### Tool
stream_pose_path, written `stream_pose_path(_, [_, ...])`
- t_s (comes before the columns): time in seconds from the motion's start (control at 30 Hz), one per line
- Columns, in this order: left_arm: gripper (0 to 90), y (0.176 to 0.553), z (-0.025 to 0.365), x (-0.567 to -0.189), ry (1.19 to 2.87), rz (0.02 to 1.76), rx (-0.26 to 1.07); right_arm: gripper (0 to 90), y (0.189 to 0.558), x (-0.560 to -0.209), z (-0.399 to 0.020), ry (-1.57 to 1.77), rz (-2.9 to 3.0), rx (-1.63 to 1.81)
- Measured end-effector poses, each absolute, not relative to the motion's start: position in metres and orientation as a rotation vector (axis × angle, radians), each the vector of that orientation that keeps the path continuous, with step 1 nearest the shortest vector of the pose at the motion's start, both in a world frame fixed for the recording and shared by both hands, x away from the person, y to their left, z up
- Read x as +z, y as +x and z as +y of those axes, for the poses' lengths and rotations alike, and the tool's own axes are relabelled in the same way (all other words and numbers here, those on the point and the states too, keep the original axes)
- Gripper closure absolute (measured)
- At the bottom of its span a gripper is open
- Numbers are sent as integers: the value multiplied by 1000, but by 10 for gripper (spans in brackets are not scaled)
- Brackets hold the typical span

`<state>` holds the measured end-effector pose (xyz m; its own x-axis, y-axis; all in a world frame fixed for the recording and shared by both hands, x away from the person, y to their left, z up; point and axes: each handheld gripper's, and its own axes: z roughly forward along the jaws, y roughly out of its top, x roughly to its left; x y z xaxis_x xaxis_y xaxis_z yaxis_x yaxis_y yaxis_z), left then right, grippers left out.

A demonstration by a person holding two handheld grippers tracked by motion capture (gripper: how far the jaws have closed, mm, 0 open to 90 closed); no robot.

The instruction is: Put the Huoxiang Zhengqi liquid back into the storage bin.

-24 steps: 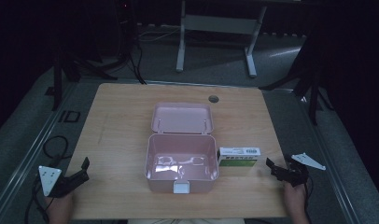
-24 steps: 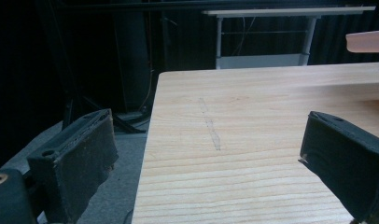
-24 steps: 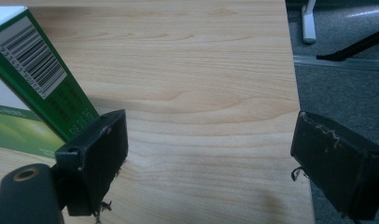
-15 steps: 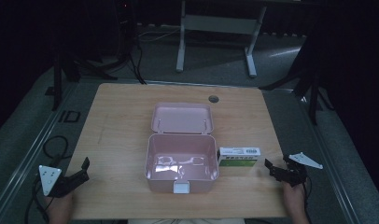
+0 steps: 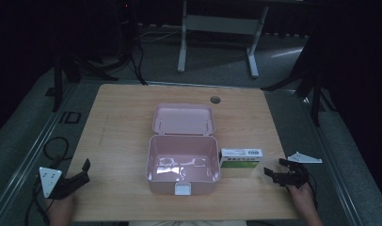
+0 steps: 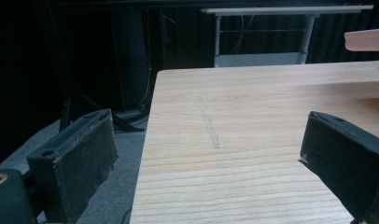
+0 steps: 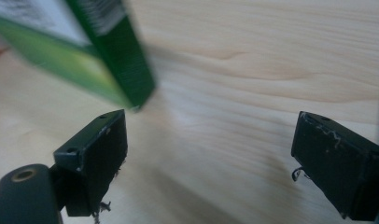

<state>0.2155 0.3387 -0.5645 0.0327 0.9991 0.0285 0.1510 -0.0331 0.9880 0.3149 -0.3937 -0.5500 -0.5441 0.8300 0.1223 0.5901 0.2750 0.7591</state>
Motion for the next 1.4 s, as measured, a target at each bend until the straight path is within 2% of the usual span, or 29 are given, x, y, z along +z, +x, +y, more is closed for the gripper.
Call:
stream_pose_path(0.43, [38,216,339,-565,1361,1282,1124,116,314,-542,-383,1063,2540,1069])
stream_pose_path(0.97, [38,216,339,-564,1368,1280,1127,116,307,-524,-357,807,2856,775])
stream_pose_path(1.4, [38,216,339,-564,1370,1280,1123,131,308,-510,-309,568,3071,434])
